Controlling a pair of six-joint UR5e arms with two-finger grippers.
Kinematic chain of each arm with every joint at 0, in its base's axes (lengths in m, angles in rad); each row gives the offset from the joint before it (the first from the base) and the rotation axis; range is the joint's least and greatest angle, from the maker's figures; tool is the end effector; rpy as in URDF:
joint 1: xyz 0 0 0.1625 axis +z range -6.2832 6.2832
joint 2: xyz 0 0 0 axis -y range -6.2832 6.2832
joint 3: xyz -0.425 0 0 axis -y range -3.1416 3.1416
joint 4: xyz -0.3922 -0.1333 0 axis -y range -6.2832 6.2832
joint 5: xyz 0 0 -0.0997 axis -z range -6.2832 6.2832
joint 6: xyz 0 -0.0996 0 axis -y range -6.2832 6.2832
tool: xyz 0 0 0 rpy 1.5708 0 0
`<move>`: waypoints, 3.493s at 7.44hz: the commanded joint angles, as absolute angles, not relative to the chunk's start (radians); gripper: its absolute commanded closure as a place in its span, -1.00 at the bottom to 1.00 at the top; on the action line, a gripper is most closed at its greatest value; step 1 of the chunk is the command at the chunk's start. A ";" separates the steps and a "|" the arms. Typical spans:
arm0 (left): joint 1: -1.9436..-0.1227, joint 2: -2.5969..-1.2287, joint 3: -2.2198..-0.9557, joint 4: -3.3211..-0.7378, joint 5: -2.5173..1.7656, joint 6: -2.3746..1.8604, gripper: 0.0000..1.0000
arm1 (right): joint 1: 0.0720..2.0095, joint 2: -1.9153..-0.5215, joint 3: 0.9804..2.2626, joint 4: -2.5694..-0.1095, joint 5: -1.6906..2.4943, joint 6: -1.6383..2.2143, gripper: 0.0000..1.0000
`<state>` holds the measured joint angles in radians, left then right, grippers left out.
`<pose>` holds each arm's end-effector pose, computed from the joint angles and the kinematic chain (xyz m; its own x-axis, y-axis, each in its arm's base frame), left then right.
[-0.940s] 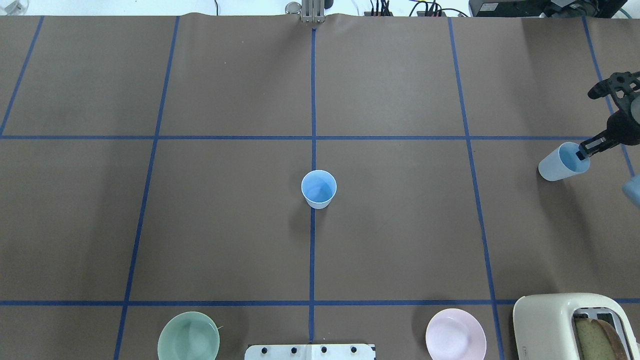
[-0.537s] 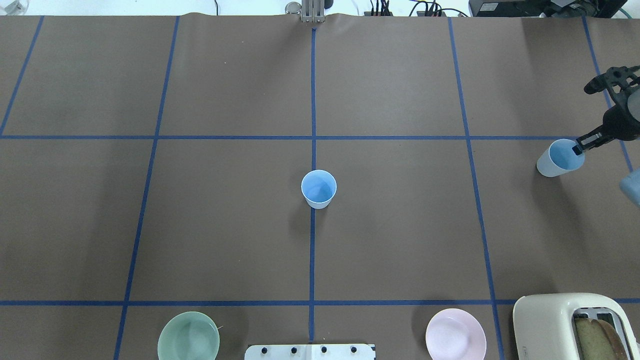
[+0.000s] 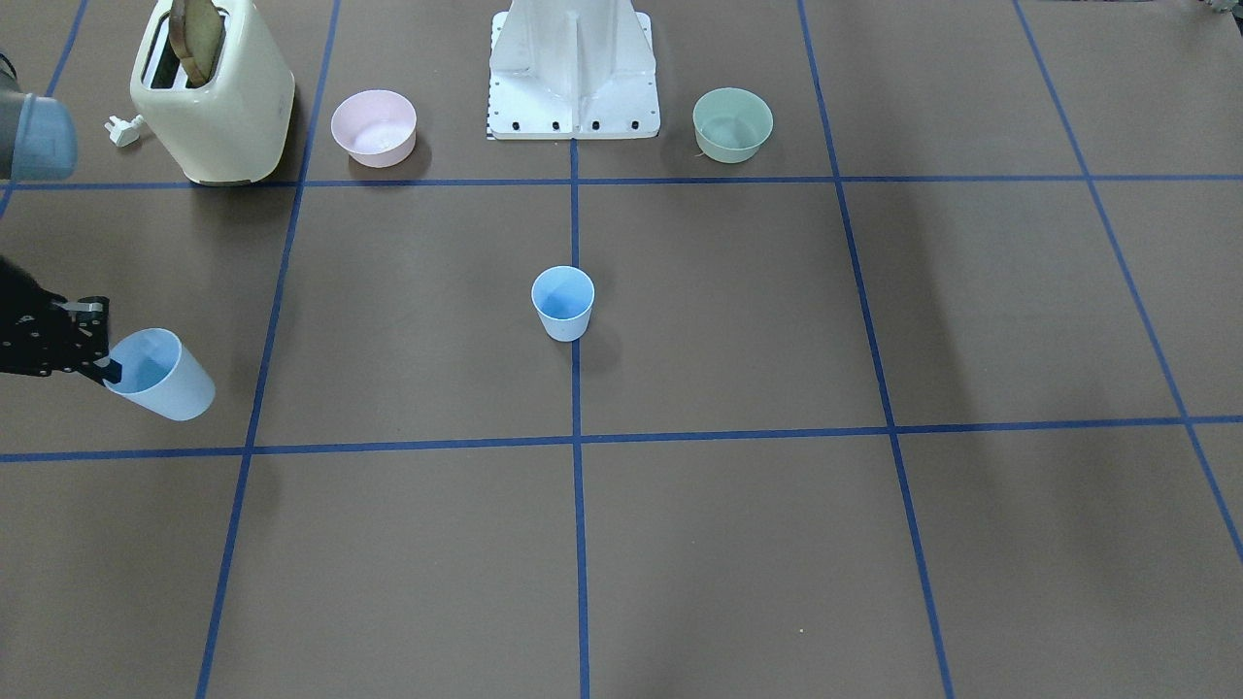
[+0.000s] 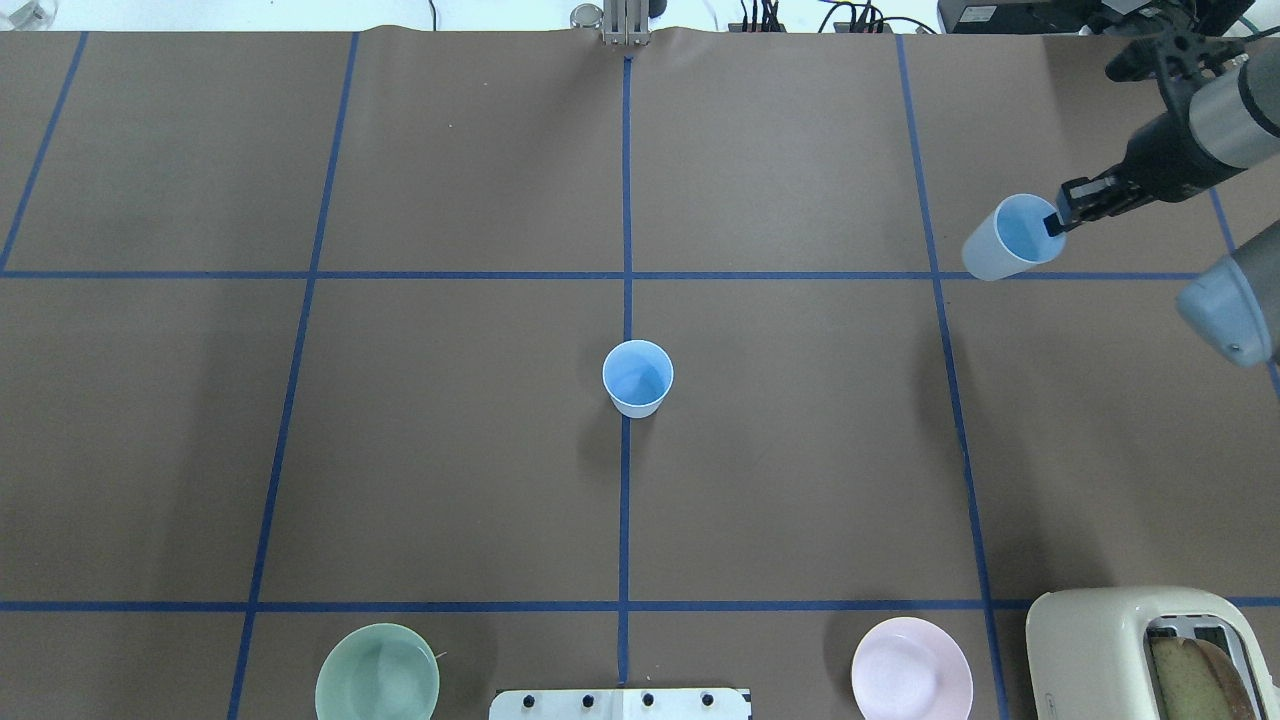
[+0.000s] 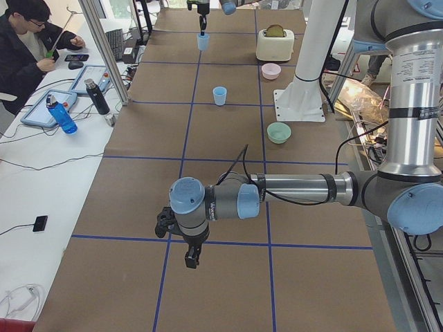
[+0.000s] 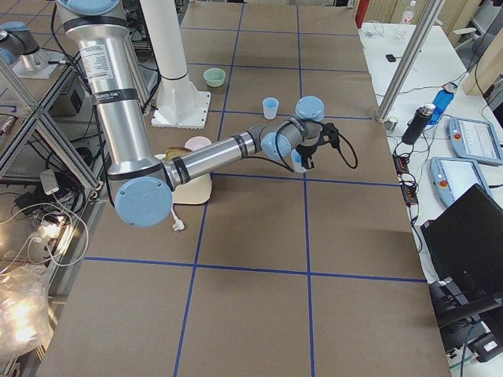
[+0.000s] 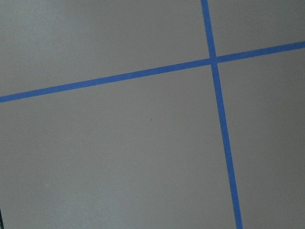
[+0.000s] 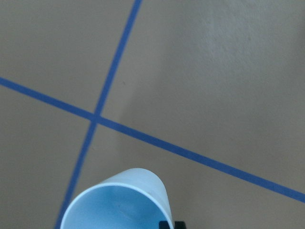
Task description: Stack blue cups with both arms
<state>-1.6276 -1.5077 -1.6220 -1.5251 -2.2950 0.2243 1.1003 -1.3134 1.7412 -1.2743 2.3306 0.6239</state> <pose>-0.0934 -0.4561 0.6715 0.7396 0.1431 -0.6577 -0.1106 0.9897 0.0910 -0.2087 -0.5530 0.3988 0.5549 -0.2069 0.8058 0.0189 0.9715 0.2364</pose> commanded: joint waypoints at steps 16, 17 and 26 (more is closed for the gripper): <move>-1.623 -1.408 -1.692 -1.618 -2.385 0.009 -0.97 | 0.531 -0.799 1.689 -1.704 1.867 1.247 -0.98; -1.624 -1.408 -1.692 -1.618 -2.385 0.009 -0.97 | 0.532 -0.796 1.692 -1.701 1.849 1.247 -1.00; -1.621 -1.388 -1.713 -1.614 -2.379 0.020 -0.97 | 1.223 -1.144 1.674 -1.701 2.230 0.276 -1.00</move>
